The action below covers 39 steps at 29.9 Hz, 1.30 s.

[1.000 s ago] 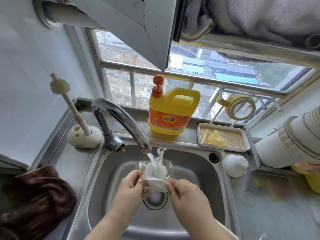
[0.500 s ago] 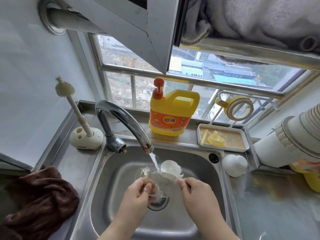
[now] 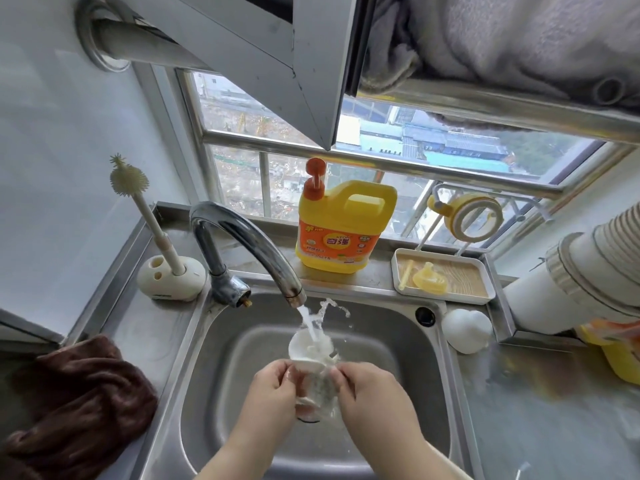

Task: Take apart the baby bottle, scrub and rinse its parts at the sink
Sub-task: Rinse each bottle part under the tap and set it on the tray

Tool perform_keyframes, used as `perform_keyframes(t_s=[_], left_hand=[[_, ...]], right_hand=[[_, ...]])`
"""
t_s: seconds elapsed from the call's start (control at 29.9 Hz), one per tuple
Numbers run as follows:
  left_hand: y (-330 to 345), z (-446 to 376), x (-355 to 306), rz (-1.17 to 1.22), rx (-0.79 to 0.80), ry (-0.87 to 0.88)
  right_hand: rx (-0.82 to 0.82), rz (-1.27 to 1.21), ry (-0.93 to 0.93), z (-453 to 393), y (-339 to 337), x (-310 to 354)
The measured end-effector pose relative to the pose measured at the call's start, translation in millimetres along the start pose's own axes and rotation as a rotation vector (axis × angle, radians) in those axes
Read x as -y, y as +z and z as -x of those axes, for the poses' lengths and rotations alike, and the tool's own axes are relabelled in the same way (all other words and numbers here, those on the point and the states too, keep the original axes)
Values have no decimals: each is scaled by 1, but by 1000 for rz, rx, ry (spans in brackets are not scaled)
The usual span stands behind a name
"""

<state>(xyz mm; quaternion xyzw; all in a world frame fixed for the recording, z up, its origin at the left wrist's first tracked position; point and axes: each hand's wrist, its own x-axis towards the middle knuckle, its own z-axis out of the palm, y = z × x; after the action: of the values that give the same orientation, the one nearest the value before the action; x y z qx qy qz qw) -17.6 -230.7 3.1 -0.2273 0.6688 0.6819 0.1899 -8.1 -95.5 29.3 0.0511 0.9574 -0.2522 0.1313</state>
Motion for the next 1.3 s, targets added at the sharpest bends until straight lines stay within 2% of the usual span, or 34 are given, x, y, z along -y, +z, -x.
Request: perform_keyframes(t_s=[0.17, 0.33, 0.5, 0.67, 0.84, 1.0, 1.17, 1.3], left_hand=[[3, -1, -1, 36, -33, 8], [7, -2, -5, 72, 5, 69], [1, -4, 5, 38, 11, 38], [7, -1, 1, 88, 68, 53], [3, -1, -2, 201, 24, 12], [10, -1, -8, 198, 3, 82], [4, -7, -1, 150, -33, 50], [7, -9, -5, 156, -44, 67]], right_hand=[[-27, 54, 111, 4, -14, -18], [-14, -31, 0, 0, -3, -1], [-36, 1, 121, 3, -16, -23], [-22, -61, -18, -6, -7, 0], [-54, -3, 96, 2, -19, -19], [-32, -46, -66, -9, -6, -3], [-34, 1, 80, 0, -12, -26], [-39, -57, -41, -9, -7, -7]])
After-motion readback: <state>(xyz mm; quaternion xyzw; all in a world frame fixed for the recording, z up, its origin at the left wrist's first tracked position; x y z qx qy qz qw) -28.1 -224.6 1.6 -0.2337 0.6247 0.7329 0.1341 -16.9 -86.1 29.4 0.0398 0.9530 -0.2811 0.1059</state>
